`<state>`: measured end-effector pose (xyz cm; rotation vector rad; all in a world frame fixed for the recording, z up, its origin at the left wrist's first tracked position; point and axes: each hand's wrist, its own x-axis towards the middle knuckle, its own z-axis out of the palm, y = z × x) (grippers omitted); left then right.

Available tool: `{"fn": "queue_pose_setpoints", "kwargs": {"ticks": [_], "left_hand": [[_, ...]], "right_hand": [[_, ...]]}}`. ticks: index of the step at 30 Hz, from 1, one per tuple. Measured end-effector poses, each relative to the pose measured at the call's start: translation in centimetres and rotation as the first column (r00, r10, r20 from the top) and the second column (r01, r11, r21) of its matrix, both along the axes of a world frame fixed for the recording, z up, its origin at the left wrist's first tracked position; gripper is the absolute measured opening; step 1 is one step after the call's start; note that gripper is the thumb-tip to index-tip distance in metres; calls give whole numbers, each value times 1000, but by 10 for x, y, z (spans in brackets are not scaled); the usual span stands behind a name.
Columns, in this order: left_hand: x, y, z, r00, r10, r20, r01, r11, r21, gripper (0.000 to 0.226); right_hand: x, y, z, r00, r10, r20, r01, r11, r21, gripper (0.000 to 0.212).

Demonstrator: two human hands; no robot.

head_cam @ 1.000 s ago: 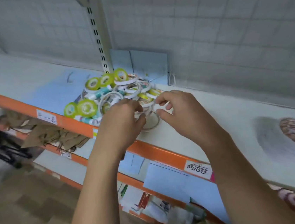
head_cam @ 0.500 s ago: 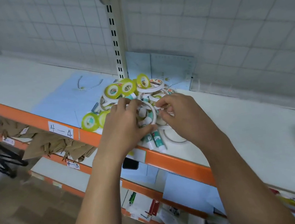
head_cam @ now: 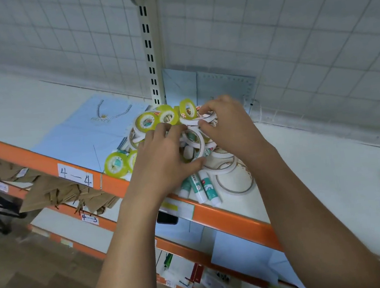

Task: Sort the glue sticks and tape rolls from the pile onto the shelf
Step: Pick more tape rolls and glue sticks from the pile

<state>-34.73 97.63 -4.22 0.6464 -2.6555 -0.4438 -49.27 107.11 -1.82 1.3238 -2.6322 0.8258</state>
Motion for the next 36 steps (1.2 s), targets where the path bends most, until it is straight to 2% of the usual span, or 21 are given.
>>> {"fn": "queue_pose_setpoints", "kwargs": {"ticks": [7,10,15,18,22,30,36], "left_hand": [[-8,-19,7,999,46,19,-46,999,4,79],[-9,-26,7,998,53,34,-53,999,1,80],[-12,-31,6,996,61,66,-61,998,-12,81],[-13,-33,6,995,61,74,-61,998,-3,80],[-14,-35,6,995,61,78,-62,998,8,81],[-15,-32,9,997,38,67,-38,999,5,80],[-18,-21,14,998,2,65,-2,1000,-12,82]], "right_hand": [[-32,-32,3,988,102,112,-114,988,108,68],[-43,-41,0,984,120,135,-141,977,161,78],[-50,-47,-7,959,132,249,-169,976,135,77],[-52,-48,-8,960,123,251,-159,978,132,86],[-53,-45,-3,973,119,198,-150,977,153,92],[-47,-18,4,978,163,131,-184,968,171,81],[-37,10,5,987,119,112,-136,978,157,78]]}}
